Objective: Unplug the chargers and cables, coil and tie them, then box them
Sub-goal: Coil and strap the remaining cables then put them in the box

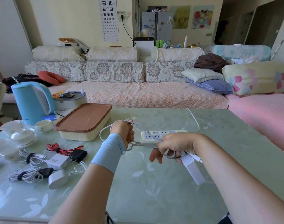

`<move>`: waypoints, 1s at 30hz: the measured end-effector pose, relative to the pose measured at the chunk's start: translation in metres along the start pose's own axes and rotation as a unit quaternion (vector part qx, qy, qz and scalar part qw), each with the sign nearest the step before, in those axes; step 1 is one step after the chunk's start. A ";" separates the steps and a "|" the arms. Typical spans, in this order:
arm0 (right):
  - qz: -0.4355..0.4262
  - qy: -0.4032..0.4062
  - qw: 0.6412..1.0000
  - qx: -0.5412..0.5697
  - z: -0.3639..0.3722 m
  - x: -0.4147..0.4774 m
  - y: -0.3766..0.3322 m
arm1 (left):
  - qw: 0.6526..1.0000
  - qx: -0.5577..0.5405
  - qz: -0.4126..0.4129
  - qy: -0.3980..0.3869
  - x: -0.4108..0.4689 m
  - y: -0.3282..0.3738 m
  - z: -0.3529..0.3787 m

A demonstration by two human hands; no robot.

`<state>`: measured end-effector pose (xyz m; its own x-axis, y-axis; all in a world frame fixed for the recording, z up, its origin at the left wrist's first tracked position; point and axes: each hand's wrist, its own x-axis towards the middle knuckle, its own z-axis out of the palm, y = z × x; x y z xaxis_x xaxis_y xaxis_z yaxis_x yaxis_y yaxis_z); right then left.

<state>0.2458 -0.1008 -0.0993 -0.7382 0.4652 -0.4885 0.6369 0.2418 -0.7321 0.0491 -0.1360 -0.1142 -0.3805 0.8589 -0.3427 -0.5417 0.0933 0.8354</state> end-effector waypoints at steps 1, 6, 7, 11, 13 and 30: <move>0.014 0.009 1.000 -0.010 -0.002 0.000 0.002 | 1.000 0.004 0.010 0.015 0.000 0.001 0.000; 0.045 0.007 0.999 0.008 -0.008 0.006 0.013 | 0.992 -0.113 -0.022 0.057 0.008 0.001 -0.007; 0.047 0.025 0.998 0.015 -0.009 0.008 0.015 | 0.990 -0.126 -0.041 0.043 0.008 0.000 -0.008; -0.025 0.140 0.978 0.151 -0.014 0.017 0.025 | 0.997 -0.035 -0.044 0.051 0.009 -0.001 -0.010; -0.071 0.192 0.947 0.247 -0.015 0.020 0.025 | 0.996 -0.027 -0.017 0.087 0.010 -0.001 -0.007; -0.097 0.175 0.972 0.124 0.016 0.019 -0.004 | 0.974 -0.160 -0.029 -0.155 -0.013 -0.022 0.022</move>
<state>0.2257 -0.1066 -0.1135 -0.6902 0.7031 -0.1711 0.3888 0.1609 -0.9071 0.0828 -0.1382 -0.1187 -0.1239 0.9725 -0.1971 -0.7803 0.0272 0.6248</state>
